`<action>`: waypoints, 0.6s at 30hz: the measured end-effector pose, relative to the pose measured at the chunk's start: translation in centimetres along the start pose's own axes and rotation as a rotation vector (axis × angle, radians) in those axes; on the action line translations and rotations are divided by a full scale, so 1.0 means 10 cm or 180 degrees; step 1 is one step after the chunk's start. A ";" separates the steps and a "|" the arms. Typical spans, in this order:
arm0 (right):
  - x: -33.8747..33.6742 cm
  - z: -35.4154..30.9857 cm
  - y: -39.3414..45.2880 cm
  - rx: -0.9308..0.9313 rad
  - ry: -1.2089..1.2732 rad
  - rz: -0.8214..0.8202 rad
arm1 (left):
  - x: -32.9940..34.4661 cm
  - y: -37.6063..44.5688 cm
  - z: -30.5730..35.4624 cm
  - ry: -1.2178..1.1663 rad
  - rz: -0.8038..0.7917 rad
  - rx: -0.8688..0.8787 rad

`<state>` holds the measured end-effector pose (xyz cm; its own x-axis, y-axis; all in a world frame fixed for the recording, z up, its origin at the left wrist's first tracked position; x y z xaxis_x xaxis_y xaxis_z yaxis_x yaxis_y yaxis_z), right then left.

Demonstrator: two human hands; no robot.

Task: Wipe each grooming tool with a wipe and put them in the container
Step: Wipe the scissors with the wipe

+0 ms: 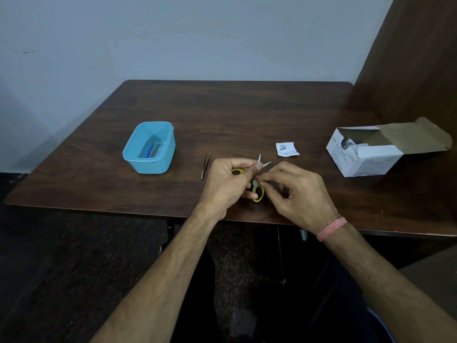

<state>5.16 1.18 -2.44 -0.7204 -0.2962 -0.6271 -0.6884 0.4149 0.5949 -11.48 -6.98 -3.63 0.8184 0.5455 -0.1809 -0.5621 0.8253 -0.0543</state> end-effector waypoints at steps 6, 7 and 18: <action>0.02 -0.10 -0.15 -0.0265 -0.0429 -0.0057 | -0.01 -0.04 -0.01 0.0019 0.0096 0.0137; 0.02 -0.12 -0.17 -0.0289 -0.0461 -0.0079 | -0.01 -0.05 -0.01 0.0022 0.0093 0.0155; 0.08 -0.18 -0.11 0.0201 -0.0294 0.0295 | -0.01 -0.06 -0.01 -0.0091 -0.0070 0.0127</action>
<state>5.12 -1.10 -2.68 -0.7678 -0.1748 -0.6164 -0.6106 0.4910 0.6213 -11.26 -7.50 -3.63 0.8339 0.5306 -0.1521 -0.5392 0.8420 -0.0188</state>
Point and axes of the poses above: each hand's wrist, its own y-axis towards the middle knuckle, its own x-axis out of the palm, z = x × y, the point moved 3 cm from there along y, towards the middle knuckle, and after that the axes turned 8 degrees about y, right-handed, at the moved point
